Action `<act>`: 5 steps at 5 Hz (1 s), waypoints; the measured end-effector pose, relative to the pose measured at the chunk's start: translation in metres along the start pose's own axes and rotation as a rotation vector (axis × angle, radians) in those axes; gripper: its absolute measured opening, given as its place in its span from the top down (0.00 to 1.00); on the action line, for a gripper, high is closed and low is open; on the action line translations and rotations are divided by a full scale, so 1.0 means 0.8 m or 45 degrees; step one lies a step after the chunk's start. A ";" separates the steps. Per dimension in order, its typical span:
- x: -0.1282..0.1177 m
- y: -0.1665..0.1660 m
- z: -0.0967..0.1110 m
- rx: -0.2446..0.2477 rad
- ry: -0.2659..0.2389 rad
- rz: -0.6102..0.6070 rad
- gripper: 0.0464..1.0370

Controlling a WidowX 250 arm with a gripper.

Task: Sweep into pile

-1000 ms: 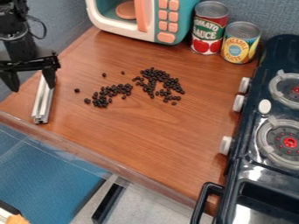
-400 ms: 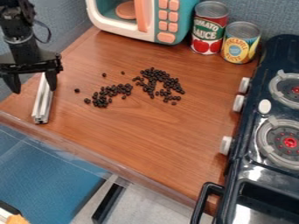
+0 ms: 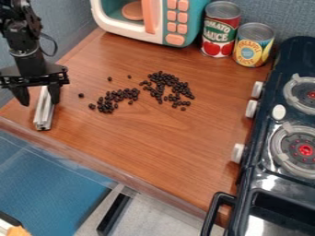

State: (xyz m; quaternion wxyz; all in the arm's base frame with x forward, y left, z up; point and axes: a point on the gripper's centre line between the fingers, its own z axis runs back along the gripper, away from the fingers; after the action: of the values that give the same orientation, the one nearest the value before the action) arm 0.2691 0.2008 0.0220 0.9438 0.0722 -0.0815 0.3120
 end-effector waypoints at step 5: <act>-0.011 -0.028 -0.001 0.007 0.022 0.017 0.69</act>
State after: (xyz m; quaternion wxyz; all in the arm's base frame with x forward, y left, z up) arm 0.2758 0.1783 0.0175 0.9422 0.0714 -0.0731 0.3191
